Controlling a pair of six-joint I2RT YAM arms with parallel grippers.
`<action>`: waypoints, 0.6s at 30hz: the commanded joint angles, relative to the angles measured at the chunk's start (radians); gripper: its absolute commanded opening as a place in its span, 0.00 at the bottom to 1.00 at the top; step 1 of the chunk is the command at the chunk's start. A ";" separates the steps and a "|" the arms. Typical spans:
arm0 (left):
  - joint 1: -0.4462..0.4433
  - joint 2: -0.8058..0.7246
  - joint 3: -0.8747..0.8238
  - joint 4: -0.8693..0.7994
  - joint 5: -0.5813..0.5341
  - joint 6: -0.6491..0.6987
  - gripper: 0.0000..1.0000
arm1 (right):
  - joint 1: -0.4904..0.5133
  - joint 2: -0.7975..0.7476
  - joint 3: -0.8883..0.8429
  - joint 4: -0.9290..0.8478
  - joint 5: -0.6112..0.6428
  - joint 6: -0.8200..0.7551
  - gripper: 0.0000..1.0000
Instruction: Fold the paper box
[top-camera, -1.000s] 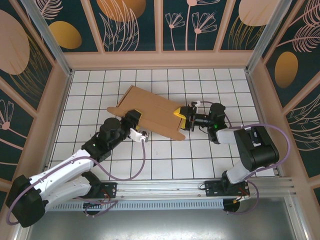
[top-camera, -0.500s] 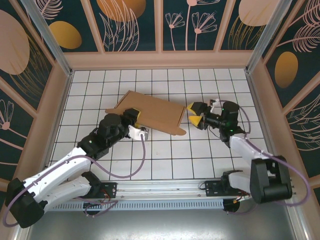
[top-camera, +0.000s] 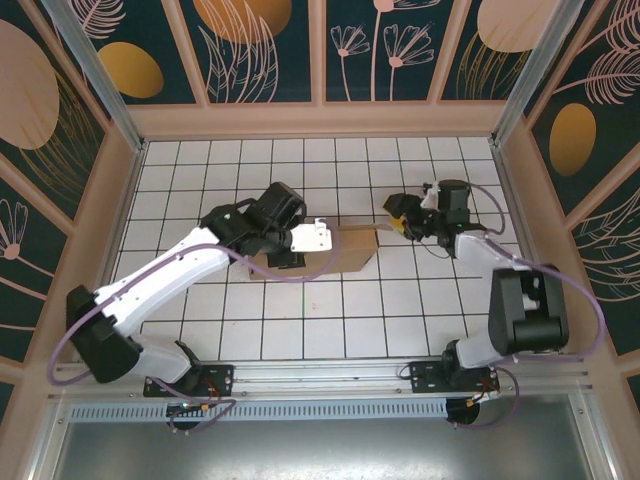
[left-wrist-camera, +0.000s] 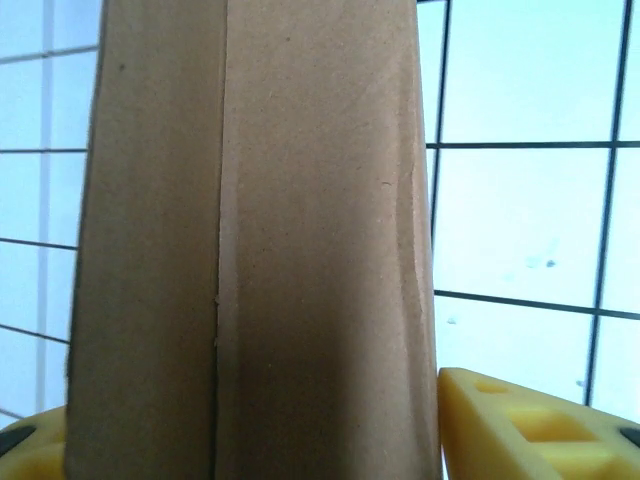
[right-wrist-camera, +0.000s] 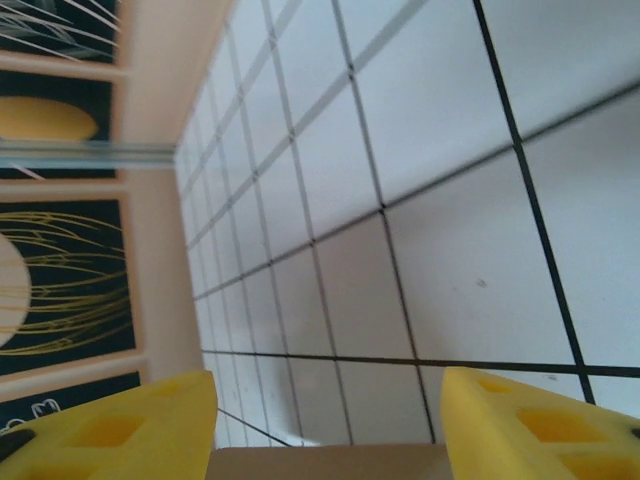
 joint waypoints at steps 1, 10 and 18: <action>-0.003 0.068 0.091 -0.104 0.073 -0.097 0.57 | 0.038 0.060 0.027 0.033 -0.042 -0.042 0.59; 0.019 0.126 -0.031 0.116 0.130 -0.048 0.57 | 0.039 -0.059 0.118 -0.179 0.305 -0.180 0.62; 0.061 0.139 -0.128 0.231 0.149 -0.024 0.58 | 0.064 -0.193 0.254 -0.335 0.403 -0.312 0.54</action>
